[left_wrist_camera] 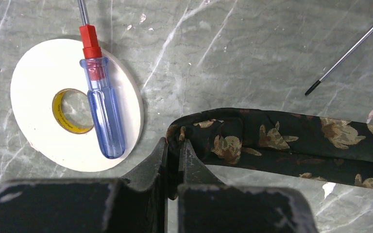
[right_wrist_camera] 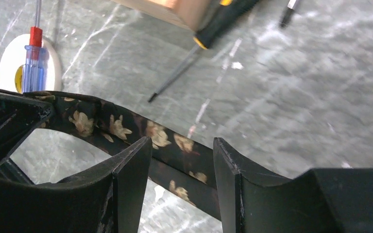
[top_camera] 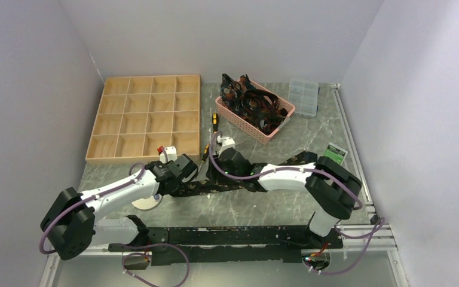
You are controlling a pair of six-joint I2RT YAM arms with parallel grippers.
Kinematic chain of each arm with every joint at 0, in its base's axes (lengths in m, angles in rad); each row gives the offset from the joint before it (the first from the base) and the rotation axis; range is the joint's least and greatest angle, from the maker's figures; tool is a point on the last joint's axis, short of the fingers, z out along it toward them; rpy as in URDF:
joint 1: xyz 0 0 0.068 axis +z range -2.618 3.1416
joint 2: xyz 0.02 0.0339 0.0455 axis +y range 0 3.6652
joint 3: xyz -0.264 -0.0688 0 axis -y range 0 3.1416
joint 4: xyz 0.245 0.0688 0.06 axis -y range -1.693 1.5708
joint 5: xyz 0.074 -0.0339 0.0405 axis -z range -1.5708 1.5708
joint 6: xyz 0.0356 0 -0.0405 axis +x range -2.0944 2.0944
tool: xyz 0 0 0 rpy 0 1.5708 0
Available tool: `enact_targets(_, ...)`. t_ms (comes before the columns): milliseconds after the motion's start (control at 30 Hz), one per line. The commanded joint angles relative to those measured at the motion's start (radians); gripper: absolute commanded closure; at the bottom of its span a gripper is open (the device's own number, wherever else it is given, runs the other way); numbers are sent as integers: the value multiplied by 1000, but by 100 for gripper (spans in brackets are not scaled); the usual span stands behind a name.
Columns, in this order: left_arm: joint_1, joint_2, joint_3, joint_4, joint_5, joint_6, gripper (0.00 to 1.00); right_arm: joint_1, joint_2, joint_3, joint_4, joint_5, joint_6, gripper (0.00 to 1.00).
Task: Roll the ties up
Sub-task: Roll the tie at the center of the board.
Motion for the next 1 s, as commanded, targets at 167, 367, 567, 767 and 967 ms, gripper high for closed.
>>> enact_targets(167, -4, -45, -33, 37, 13, -29, 97, 80, 144, 123, 49, 163, -248, 51)
enact_targets(367, -3, -83, -66, 64, 27, -40, 97, 91, 230, 171, 48, 120, -286, 56)
enact_targets(567, -3, -90, -70, 63, 20, -40, 97, 128, 192, 77, 104, 55, -320, 65)
enact_targets(767, -4, -101, -77, 66, 19, -44, 97, 140, 134, -17, 154, 22, -316, 69)
enact_targets(967, -4, -117, -82, 61, 21, -47, 97, 149, 122, -57, 177, -6, -320, 69)
